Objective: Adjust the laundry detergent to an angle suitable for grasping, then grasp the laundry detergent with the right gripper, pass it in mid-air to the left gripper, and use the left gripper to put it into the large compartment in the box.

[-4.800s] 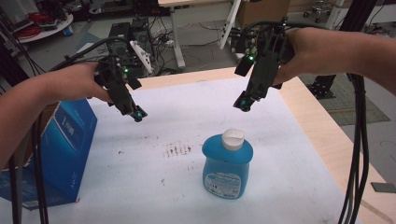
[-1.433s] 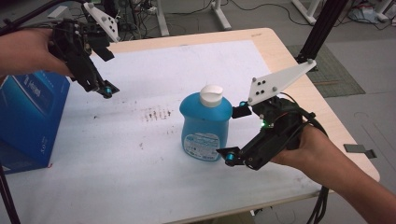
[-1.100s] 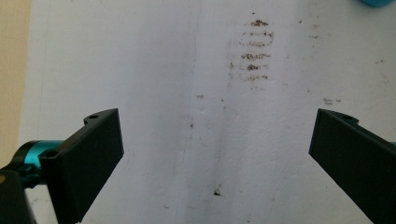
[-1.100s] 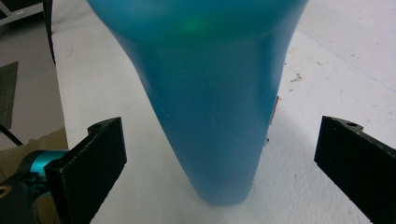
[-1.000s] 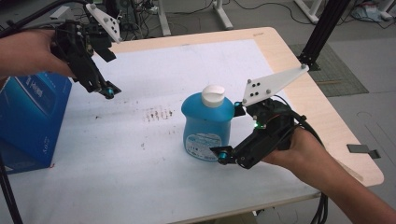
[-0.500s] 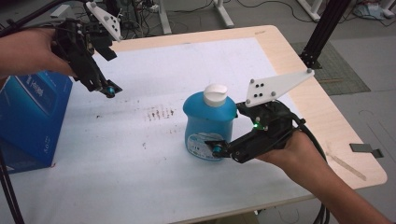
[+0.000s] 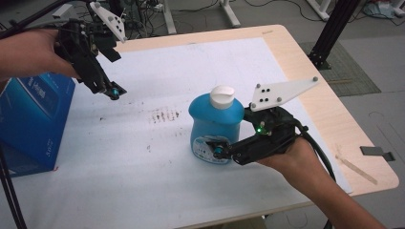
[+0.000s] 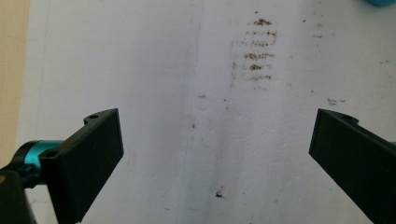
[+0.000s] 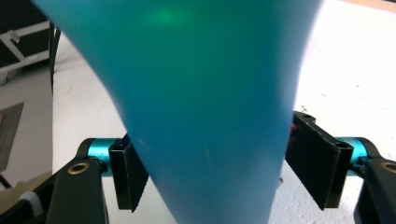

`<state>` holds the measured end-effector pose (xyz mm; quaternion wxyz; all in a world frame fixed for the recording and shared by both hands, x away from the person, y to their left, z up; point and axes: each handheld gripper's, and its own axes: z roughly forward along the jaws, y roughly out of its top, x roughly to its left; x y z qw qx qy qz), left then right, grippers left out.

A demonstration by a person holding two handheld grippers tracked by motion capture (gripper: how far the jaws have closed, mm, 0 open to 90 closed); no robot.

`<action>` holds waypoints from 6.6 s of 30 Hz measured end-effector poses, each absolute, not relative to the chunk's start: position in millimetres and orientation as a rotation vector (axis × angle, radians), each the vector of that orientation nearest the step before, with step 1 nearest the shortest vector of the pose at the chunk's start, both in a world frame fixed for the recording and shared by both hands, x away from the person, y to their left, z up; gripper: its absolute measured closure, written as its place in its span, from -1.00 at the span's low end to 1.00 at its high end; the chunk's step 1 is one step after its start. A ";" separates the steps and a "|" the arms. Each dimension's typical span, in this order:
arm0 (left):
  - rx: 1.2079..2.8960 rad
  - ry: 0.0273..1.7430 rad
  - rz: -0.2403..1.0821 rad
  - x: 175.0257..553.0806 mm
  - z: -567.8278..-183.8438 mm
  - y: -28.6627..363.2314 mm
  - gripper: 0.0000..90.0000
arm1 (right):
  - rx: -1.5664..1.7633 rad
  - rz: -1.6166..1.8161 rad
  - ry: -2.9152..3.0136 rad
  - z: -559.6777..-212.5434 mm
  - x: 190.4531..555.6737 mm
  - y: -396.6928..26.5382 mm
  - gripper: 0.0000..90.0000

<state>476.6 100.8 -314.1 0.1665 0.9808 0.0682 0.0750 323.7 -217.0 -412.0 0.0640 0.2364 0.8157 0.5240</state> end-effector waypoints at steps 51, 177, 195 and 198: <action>2.764 0.106 0.082 424.5 -274.8 81.4 -0.94 | 0.436 1.545 2.542 -371.2 349.4 -208.7 0.04; 2.839 -0.010 0.003 379.1 -208.5 40.3 -0.16 | 0.232 1.496 2.759 -326.0 366.8 -145.1 -0.75; 2.837 0.406 0.180 394.3 -144.7 110.0 -0.16 | 0.248 1.002 2.962 -303.6 362.1 -198.1 -0.99; 2.831 0.463 0.180 397.1 -137.7 118.9 -0.16 | 0.271 0.940 2.965 -301.5 362.3 -209.3 -0.99</action>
